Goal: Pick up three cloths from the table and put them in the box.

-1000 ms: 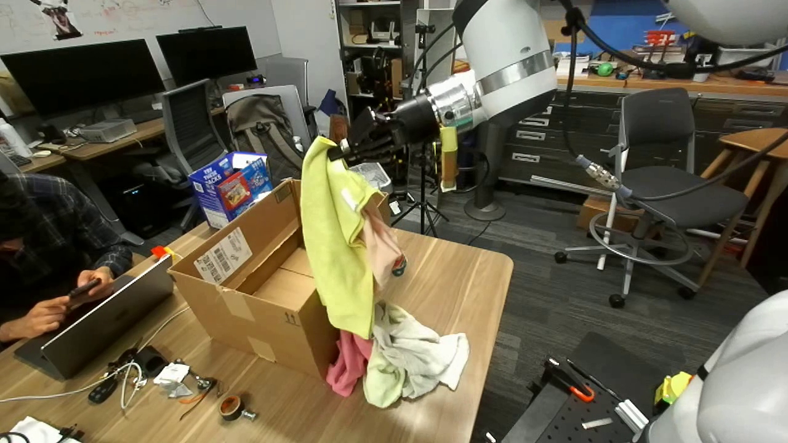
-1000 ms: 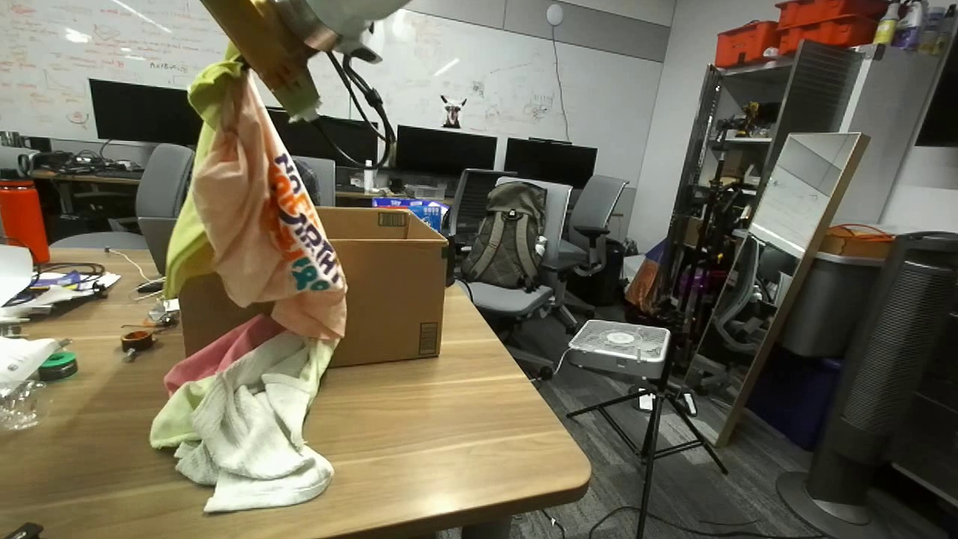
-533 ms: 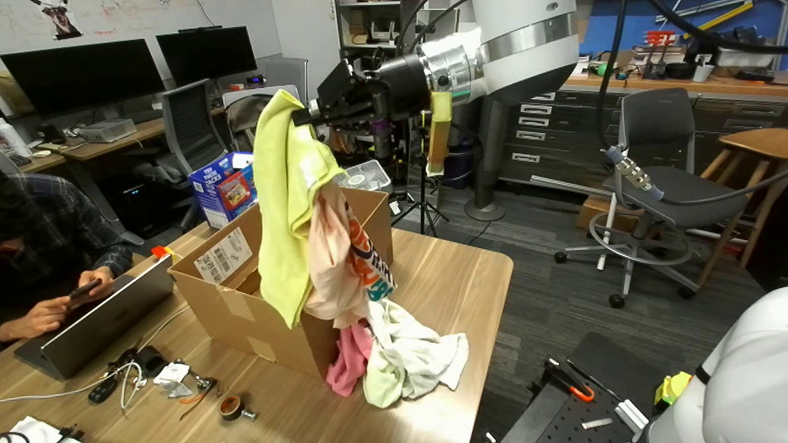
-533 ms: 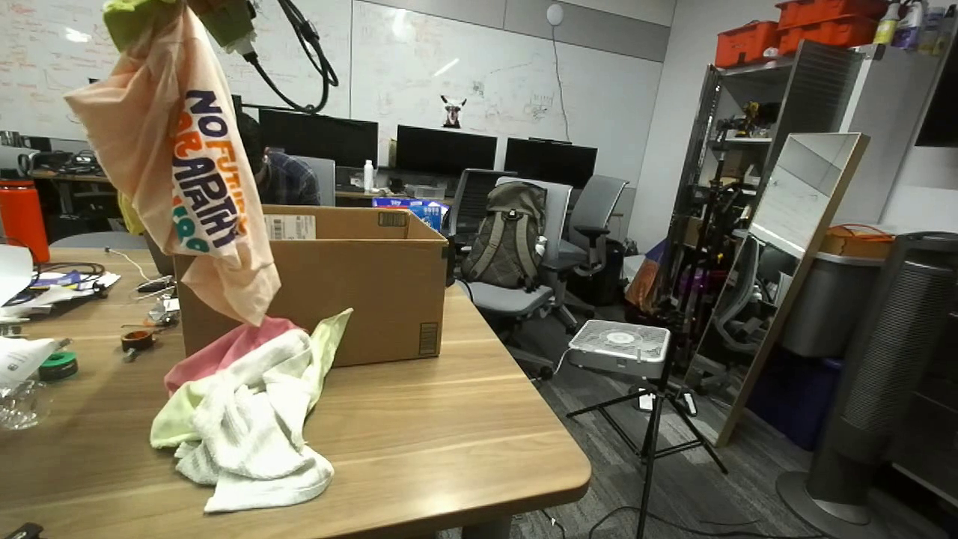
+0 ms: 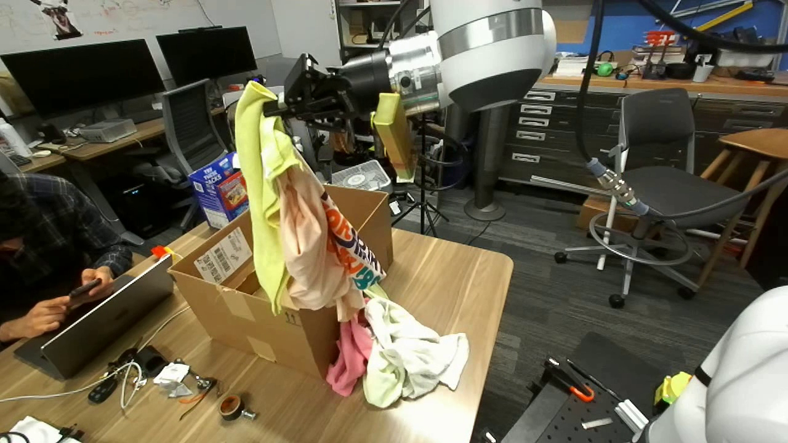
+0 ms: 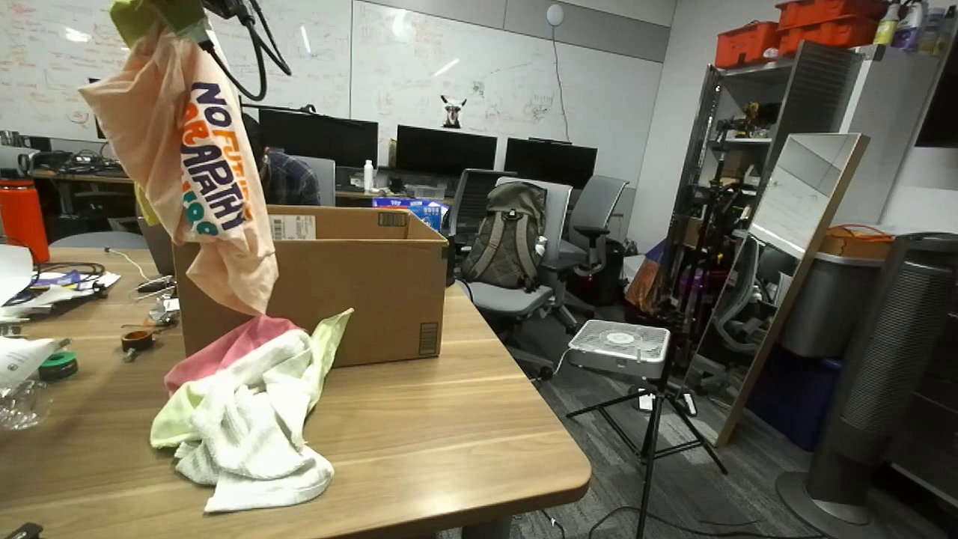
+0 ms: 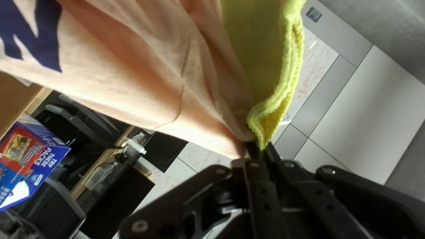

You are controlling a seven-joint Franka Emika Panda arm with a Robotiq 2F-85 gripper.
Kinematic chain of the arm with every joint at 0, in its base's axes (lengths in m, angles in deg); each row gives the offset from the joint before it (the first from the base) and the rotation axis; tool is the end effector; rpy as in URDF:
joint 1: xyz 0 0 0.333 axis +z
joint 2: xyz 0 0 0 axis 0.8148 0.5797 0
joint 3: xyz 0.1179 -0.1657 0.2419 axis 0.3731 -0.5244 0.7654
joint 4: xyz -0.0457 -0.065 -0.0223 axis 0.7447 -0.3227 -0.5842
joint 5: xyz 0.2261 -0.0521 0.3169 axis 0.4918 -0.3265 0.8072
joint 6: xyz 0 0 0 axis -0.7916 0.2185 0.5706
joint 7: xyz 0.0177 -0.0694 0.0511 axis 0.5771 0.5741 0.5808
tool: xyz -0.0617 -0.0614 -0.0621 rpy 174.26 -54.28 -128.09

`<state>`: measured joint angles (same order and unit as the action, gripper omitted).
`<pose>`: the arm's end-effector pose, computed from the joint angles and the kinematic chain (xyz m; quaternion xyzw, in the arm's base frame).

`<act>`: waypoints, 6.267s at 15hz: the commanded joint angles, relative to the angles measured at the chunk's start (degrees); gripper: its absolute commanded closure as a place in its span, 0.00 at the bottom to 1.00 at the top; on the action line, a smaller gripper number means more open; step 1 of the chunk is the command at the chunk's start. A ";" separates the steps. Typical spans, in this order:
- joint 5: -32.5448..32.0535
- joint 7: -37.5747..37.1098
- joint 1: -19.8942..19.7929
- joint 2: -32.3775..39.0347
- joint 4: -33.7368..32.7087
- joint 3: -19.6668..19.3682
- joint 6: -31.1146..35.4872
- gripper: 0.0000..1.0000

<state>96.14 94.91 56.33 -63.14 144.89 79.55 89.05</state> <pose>0.4559 0.1356 0.5625 -0.7740 0.0204 -0.4023 0.4885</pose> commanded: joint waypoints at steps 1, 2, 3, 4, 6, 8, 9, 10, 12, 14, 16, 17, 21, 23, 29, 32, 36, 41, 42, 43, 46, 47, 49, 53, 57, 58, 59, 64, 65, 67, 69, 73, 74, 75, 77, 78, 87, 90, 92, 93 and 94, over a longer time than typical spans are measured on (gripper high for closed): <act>5.07 1.11 -0.01 2.59 -5.08 2.74 7.09 0.99; 6.23 1.21 0.04 2.70 -5.86 3.25 8.16 0.99; 7.02 0.85 0.11 2.53 -6.52 3.69 9.00 0.99; 8.62 1.22 0.18 2.07 -7.26 4.09 9.64 0.99; 10.97 1.45 0.12 1.15 -8.84 4.71 10.59 0.99; 13.23 1.79 -0.07 0.39 -10.59 5.07 11.25 0.99; 14.16 1.95 -0.16 0.22 -11.54 5.25 11.58 0.99; 15.15 2.05 -0.27 0.04 -12.51 5.46 12.21 0.99; 17.05 2.76 -0.40 -0.29 -14.04 5.93 12.94 0.99; 19.13 4.72 -0.75 0.15 -15.40 6.72 13.88 0.99; 24.52 10.72 -2.10 1.16 -17.13 8.16 15.65 0.99; 27.55 13.73 -2.96 1.63 -17.84 8.92 16.50 0.99; 39.85 26.81 -7.93 3.18 -19.86 12.79 17.91 0.99; 45.15 33.02 -10.59 4.04 -20.41 14.96 17.87 0.99; 41.08 30.25 -20.89 3.98 -21.05 21.96 17.01 0.99; 41.42 31.25 -24.83 4.40 -21.02 26.20 17.58 0.99; 41.41 31.41 -32.56 3.78 -20.86 33.42 17.33 0.99; 41.40 27.20 -45.41 1.11 -21.38 44.42 16.29 0.99; 41.38 25.38 -49.21 -0.12 -21.95 47.08 16.75 0.99; 41.39 23.42 -53.13 -1.25 -22.99 50.03 18.30 0.99; 41.41 16.30 -65.47 -7.30 -24.87 58.29 20.07 0.99; 41.40 13.38 -69.50 -9.77 -25.57 61.09 20.31 0.99; 41.41 7.79 -76.06 -14.47 -27.21 66.00 20.89 0.99; 39.74 1.78 -78.90 -19.13 -26.47 71.04 19.54 0.55; 30.32 -6.91 -77.41 -20.97 -23.88 72.01 18.00 0.24; 26.02 -9.90 -76.97 -20.54 -22.77 72.22 17.79 0.17; 22.01 -12.60 -76.52 -20.25 -21.29 71.96 16.75 0.08; 2.99 -22.74 -74.74 -17.03 -12.87 68.40 7.89 0.00; -0.65 -24.39 -74.42 -16.00 -11.30 67.39 5.76 0.00; -10.12 -28.58 -73.54 -13.53 -8.24 64.55 1.25 0.00; -17.75 -32.41 -73.27 -14.40 -5.66 60.70 -5.15 0.00; -38.51 -39.43 -68.22 -6.36 -2.75 53.31 -8.44 0.00; -43.35 -41.41 -66.51 -5.18 -2.21 50.95 -9.50 0.00; -48.21 -43.09 -64.66 -3.84 -1.54 48.55 -10.59 0.00; -57.93 -46.67 -59.27 -0.60 -0.31 42.69 -11.74 0.00; -62.80 -48.58 -56.12 0.69 0.34 39.29 -12.25 0.00; -93.03 -59.84 -21.75 7.87 4.90 3.68 -18.39 0.00; -97.56 -61.15 -15.03 8.97 5.72 -2.91 -19.87 0.00; -100.16 -61.87 -12.18 9.79 6.25 -5.52 -20.37 0.00; -101.31 -62.22 -11.11 10.19 6.52 -6.46 -20.28 0.00; -102.16 -62.45 -10.15 10.56 6.80 -7.24 -20.28 0.00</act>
<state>-2.78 34.39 42.42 -53.26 151.37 75.48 69.36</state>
